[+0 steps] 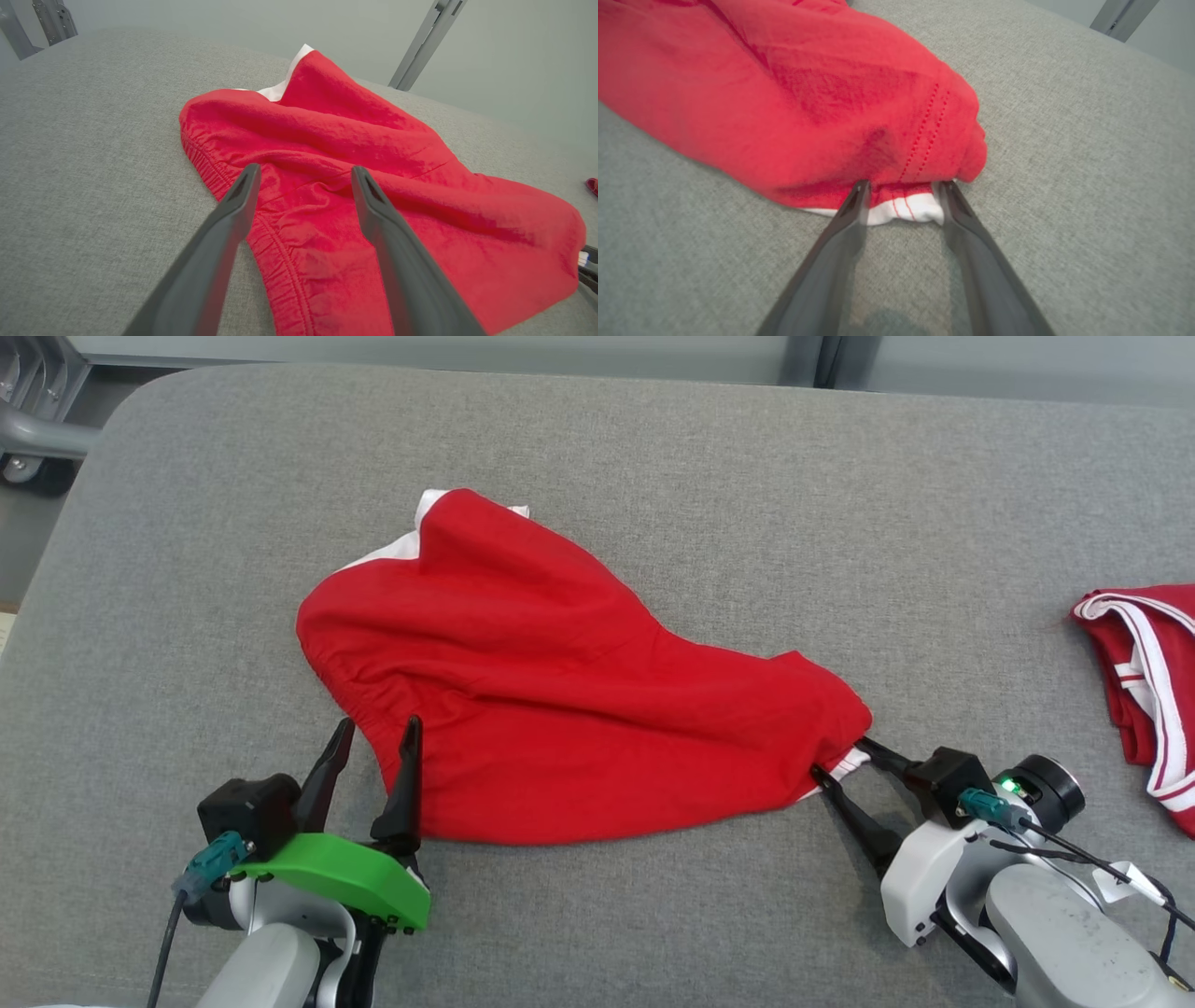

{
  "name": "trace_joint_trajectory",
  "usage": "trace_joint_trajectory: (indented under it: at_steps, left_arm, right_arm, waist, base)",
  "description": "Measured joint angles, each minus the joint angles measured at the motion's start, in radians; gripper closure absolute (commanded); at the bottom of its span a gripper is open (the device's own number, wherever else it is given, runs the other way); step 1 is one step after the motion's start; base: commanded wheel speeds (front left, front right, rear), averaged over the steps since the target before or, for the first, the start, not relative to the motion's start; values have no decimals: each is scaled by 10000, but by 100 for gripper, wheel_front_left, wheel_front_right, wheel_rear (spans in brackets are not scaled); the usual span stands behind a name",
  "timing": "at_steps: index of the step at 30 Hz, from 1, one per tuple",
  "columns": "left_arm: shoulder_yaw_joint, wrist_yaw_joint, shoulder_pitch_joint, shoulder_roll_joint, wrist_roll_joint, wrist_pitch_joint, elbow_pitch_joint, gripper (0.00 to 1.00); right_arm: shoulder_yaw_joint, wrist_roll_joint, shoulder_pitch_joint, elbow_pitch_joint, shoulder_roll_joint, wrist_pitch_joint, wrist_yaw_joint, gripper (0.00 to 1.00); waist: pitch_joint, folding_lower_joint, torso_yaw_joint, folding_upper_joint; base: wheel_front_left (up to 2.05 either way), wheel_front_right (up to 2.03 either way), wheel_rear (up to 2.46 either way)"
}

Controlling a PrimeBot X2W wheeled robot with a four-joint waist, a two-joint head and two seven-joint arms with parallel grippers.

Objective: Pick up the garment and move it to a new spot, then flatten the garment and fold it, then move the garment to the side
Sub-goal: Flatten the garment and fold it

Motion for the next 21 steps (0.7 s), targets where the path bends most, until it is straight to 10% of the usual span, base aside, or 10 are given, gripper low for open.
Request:
trace_joint_trajectory:
  at_steps: [14,21]
  left_arm:
    - [127,0,104,13,6,-84,-111,0]
    - [153,0,104,8,8,-84,-111,0]
  right_arm:
    - [253,548,-108,38,-265,-178,69,28]
    - [376,922,-202,134,-301,-180,69,76]
  waist:
    - [217,0,-193,0]
    - [262,0,-202,0]
  base:
    - [0,0,0]
    - [0,0,0]
